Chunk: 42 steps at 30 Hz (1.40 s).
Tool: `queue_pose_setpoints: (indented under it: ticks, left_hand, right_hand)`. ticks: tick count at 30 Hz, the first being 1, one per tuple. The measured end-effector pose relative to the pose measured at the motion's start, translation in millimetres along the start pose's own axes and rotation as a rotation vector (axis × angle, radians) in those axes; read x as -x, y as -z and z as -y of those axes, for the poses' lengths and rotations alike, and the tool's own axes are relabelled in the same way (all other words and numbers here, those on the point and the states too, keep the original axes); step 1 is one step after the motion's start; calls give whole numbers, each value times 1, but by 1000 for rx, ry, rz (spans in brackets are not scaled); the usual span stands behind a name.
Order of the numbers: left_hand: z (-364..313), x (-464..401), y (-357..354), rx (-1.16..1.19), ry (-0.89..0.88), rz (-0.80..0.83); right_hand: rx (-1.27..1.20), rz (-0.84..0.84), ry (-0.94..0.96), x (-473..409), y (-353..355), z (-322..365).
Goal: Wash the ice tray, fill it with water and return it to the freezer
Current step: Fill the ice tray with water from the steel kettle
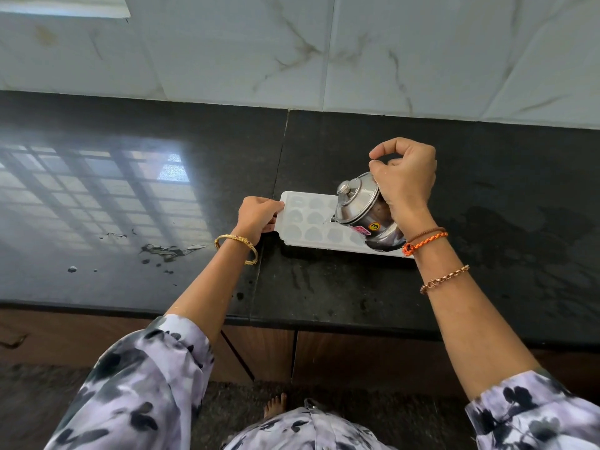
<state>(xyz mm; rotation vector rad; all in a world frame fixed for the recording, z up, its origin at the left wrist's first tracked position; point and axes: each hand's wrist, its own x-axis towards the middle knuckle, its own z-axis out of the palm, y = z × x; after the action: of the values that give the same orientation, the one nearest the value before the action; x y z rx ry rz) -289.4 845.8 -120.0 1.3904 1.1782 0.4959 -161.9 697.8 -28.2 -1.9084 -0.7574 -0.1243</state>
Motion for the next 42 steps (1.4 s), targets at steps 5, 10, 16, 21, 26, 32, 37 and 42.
queue_pose_setpoints:
  ticks: [5,10,16,21,26,32,37,42]
  left_hand:
    - [-1,0,-3,-29,-2,-20]
    - [0,0,-5,-12,-15,-57]
    - [0,0,-6,-11,-19,-81]
    - [1,2,-6,-14,-30,-85]
    - [1,2,-5,-21,-32,-84]
    - [1,2,-5,-24,-28,-87]
    - [1,2,-6,-16,-32,-83]
    - [2,2,-6,-12,-31,-95]
  right_hand:
    - [21,-22,-10,1,5,-7]
    - [31,-42,-21,0,11,-11]
    - [59,-34,-28,0,14,-12]
    - [57,-32,-21,-1,15,-10]
    - [70,-22,-10,-2,16,-10]
    - [80,-25,-3,-3,18,-11]
    - [90,-34,-3,-3,21,-11]
    - [115,-27,-2,-2,22,-12]
